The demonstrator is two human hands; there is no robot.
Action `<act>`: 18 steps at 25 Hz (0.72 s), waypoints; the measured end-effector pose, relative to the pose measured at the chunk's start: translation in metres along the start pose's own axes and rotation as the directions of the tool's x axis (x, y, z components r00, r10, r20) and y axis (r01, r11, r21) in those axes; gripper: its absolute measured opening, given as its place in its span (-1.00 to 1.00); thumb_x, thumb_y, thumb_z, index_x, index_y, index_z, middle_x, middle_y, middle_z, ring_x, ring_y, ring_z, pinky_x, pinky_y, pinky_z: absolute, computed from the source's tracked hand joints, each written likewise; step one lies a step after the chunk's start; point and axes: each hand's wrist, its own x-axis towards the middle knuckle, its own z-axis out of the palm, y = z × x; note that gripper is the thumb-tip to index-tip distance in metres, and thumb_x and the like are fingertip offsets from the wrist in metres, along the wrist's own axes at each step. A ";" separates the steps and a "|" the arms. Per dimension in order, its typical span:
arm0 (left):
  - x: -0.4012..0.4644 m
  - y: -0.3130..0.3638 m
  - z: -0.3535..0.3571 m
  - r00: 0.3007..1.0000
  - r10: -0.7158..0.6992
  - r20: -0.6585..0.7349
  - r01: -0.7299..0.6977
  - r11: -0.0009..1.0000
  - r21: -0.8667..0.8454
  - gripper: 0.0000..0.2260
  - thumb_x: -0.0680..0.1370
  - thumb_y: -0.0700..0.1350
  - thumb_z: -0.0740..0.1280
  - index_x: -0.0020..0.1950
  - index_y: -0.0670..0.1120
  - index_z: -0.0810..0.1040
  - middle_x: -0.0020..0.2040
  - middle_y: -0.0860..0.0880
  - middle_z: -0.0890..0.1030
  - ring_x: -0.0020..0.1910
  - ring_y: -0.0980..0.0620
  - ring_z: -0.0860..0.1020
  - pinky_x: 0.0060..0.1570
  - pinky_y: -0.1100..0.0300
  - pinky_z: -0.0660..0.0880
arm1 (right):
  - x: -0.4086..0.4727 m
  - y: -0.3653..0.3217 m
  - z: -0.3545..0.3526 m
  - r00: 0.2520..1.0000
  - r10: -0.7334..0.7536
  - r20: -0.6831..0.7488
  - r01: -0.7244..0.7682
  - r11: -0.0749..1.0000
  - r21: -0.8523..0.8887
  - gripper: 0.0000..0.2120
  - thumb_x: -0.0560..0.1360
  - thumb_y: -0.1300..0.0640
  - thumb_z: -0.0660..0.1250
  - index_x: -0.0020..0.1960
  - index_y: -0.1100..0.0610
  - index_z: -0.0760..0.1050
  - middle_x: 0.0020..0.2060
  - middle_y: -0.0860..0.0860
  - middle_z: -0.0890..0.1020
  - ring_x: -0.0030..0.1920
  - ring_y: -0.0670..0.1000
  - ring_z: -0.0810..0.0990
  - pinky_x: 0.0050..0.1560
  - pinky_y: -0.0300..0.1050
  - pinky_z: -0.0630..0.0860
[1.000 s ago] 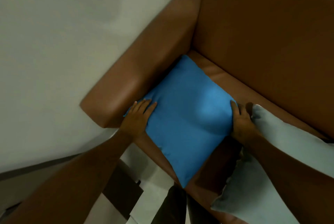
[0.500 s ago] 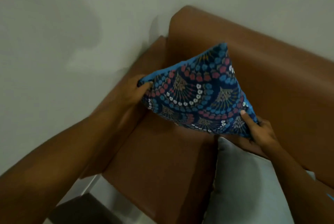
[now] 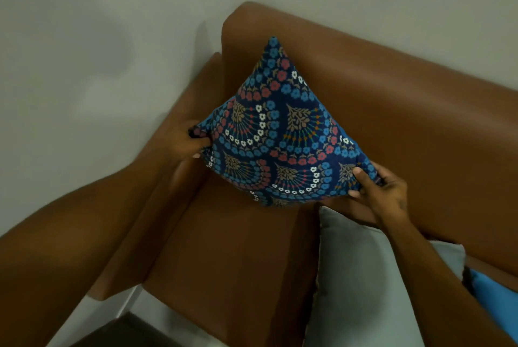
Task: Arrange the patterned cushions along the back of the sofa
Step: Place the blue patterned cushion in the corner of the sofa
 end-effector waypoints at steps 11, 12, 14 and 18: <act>-0.055 -0.006 0.061 0.821 -0.085 -0.564 0.211 0.964 0.163 -0.45 0.61 -0.10 0.32 0.55 -0.19 0.24 0.49 -0.36 0.30 0.41 -0.33 0.35 0.39 -0.15 0.35 | -0.015 0.006 -0.046 1.000 -0.009 0.030 0.017 0.953 -0.301 -0.37 0.44 0.00 0.54 0.40 0.20 0.42 0.27 0.11 0.61 0.27 0.07 0.59 0.31 0.09 0.52; -0.076 -0.008 0.074 0.808 -0.053 -0.587 0.198 0.963 0.185 -0.44 0.61 -0.09 0.32 0.56 -0.16 0.21 0.51 -0.34 0.28 0.44 -0.32 0.32 0.40 -0.15 0.33 | -0.024 0.011 -0.066 1.000 0.011 0.023 -0.003 0.942 -0.335 -0.40 0.45 0.02 0.53 0.39 0.18 0.42 0.28 0.11 0.61 0.27 0.05 0.58 0.32 0.04 0.50; -0.129 -0.024 0.111 0.872 0.024 -0.489 0.151 0.937 0.316 -0.49 0.63 -0.11 0.31 0.55 -0.14 0.25 0.51 -0.25 0.31 0.45 -0.15 0.32 0.42 -0.14 0.28 | -0.041 0.030 -0.110 0.999 0.008 0.031 0.010 0.843 -0.538 -0.50 0.50 0.12 0.46 0.40 0.17 0.44 0.27 0.13 0.60 0.24 0.09 0.57 0.26 -0.06 0.46; -0.263 -0.053 0.235 0.929 0.188 0.318 -0.346 0.743 0.573 -0.70 0.64 -0.09 0.23 0.14 -0.21 0.70 0.22 -0.24 0.61 0.11 0.09 0.62 0.36 -0.10 0.40 | -0.067 0.091 -0.223 0.970 0.128 0.207 0.158 0.317 -0.935 -0.28 0.51 0.34 0.28 0.61 0.10 0.13 0.48 0.26 0.30 0.32 0.37 0.44 0.26 0.19 0.45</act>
